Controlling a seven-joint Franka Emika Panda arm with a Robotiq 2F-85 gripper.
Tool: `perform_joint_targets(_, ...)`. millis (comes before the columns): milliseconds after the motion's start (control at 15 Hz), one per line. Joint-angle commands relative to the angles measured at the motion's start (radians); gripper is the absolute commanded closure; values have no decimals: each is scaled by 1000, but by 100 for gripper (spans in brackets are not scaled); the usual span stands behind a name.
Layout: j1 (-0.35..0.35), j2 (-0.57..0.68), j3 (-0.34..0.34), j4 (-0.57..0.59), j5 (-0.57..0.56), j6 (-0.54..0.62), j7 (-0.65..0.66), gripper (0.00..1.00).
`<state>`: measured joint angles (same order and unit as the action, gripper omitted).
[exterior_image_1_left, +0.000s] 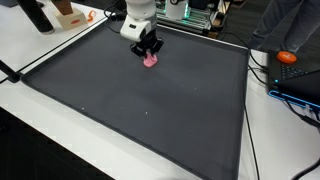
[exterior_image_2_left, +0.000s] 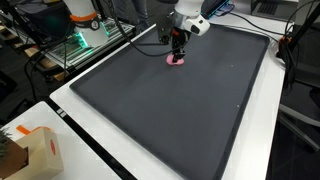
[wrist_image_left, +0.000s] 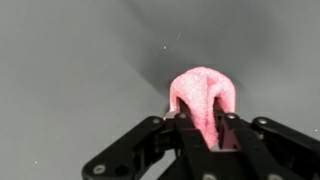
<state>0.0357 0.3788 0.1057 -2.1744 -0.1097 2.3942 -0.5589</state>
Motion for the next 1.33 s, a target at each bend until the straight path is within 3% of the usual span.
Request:
perform_joint_targets(0, -16, 8, 13, -15, -19, 29, -18, 97)
perform_joint_targets(733, -24, 4, 30, -18, 6, 14, -61, 99)
perform_joint_targets(800, -21, 0, 27, -17, 7, 8, -46, 69)
perform_joint_targets(1000, -24, -14, 28, -15, 24, -6, -35, 58)
perform_joint_targets(1267, -38, -56, 39, -14, 49, -37, -63, 26)
